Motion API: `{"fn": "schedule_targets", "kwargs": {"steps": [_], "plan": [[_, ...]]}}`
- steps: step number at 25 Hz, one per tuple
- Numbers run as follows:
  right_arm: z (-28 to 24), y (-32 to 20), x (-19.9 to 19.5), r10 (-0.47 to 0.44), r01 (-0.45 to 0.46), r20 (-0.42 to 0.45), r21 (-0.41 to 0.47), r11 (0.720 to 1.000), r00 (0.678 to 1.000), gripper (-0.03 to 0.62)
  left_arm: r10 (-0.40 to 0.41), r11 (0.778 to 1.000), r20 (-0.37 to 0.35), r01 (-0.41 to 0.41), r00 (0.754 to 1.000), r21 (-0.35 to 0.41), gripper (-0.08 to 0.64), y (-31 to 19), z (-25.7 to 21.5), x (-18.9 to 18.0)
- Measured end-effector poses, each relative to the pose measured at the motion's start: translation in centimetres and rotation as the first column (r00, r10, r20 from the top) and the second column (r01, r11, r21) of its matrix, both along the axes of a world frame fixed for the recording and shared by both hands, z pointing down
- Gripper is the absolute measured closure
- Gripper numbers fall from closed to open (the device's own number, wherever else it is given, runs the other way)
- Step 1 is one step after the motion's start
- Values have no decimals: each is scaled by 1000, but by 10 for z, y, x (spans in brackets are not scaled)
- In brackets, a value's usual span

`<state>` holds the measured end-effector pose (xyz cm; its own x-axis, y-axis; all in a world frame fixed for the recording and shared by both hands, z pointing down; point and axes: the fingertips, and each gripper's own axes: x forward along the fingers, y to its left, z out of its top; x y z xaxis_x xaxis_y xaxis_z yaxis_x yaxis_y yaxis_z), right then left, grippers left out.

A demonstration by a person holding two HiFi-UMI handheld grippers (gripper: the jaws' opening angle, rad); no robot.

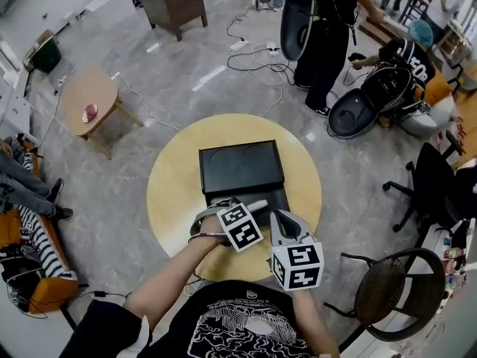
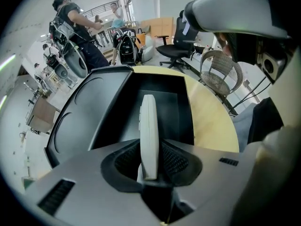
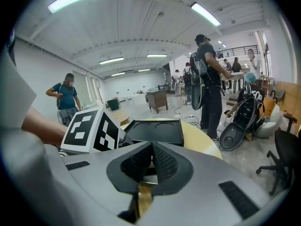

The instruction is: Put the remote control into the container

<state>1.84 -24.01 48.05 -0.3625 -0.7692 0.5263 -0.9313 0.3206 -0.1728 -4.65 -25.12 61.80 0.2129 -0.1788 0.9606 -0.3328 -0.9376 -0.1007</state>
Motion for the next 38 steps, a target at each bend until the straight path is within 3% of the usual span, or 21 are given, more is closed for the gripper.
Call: {"fn": "schedule_targets", "kwargs": {"steps": [15, 20, 26, 38], "plan": [[0, 3, 4, -6, 6, -4, -3, 1000, 1000, 571, 36, 999, -5, -35, 999, 16, 449, 0, 4, 8], [0, 4, 4, -9, 9, -4, 1, 1000, 1000, 571, 27, 1000, -23, -27, 999, 12, 389, 1, 4, 8], [-1, 3, 3, -12, 12, -3, -2, 1000, 1000, 571, 32, 999, -27, -31, 999, 27, 370, -2, 1, 7], [-3, 12, -7, -43, 43, -1, 5, 999, 999, 571, -27, 996, -84, 34, 996, 84, 357, -3, -18, -2]]}}
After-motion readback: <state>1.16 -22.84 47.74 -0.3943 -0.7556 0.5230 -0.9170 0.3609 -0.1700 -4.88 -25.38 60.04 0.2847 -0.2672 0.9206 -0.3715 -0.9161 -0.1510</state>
